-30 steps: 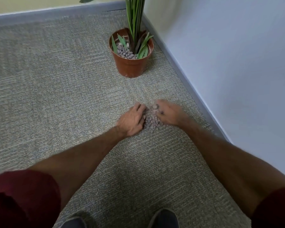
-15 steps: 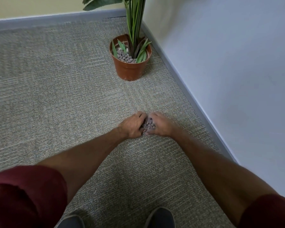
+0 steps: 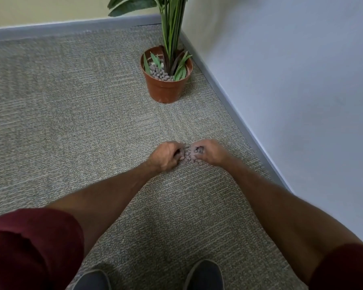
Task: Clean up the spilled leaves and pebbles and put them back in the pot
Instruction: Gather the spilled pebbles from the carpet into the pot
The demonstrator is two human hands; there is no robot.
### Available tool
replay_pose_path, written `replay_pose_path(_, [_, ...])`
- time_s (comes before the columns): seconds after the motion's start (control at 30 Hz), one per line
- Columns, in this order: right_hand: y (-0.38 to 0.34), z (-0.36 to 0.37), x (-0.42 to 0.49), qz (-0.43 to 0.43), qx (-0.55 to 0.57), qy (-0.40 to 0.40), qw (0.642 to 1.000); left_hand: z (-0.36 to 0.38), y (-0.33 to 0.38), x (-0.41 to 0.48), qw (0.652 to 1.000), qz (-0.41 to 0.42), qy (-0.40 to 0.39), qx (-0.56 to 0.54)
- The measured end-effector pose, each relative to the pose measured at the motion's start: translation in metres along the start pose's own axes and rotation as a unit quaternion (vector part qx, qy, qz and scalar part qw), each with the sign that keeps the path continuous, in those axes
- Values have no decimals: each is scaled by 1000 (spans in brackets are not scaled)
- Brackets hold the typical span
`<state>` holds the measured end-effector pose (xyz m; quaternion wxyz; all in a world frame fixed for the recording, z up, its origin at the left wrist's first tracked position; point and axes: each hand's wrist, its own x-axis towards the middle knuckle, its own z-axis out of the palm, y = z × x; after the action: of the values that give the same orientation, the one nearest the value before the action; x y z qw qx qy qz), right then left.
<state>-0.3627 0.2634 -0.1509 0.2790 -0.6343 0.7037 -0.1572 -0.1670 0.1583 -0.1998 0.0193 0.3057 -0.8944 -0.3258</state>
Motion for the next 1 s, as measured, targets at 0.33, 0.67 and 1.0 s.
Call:
replay_pose_path(0.33, [-1,-19,6,115,90,-5,989,-27,5,2,987,-88,35,-127])
replay_pose_path(0.67, [-58,-59,86,161,181,75,967,-106,19,46,888,-202,174,-374])
replay_pose_path(1.0, [-104,-124,201,152,264,213,929,-188,27,124,815,-255,343,-391])
